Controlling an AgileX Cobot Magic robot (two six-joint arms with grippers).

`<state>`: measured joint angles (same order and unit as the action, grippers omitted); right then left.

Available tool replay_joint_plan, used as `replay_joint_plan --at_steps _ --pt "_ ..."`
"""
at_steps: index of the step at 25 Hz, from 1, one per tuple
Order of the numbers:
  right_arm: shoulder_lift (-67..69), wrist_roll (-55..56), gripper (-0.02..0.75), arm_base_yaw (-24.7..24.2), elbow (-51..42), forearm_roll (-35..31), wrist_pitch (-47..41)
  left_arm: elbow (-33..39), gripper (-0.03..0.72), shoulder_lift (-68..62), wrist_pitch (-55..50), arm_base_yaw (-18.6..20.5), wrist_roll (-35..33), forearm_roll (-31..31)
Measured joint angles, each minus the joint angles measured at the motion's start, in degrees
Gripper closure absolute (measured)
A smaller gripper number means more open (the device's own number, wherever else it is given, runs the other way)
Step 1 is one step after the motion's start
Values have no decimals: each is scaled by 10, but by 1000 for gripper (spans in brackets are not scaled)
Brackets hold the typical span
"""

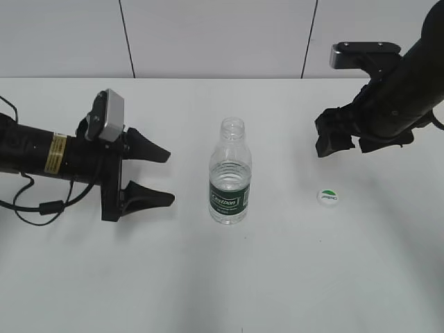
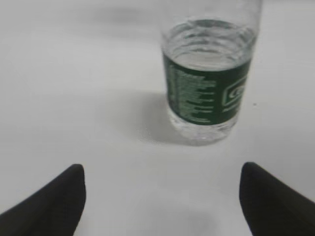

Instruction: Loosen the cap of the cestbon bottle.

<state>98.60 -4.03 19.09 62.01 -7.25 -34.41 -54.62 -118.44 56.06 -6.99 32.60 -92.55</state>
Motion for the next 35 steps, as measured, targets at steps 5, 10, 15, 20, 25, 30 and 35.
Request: replay_joint_plan --at_steps 5,10,15,20,25,30,35 --pt "-39 0 143 0 0 7 0 0 122 79 -114 0 58 0" --pt "-72 0 144 0 0 33 -2 0 125 131 -234 0 203 -1" --pt "-106 0 143 0 0 66 -24 0 125 169 -331 0 319 -5" --pt "-139 0 143 0 0 91 -59 0 125 199 -464 0 387 -4" --pt "-174 16 143 0 0 153 -84 0 138 216 -628 0 395 57" --pt "-200 49 143 0 0 204 -108 0 220 222 -794 1 214 244" --pt "-215 64 143 0 0 211 -142 0 231 236 -823 1 -56 511"
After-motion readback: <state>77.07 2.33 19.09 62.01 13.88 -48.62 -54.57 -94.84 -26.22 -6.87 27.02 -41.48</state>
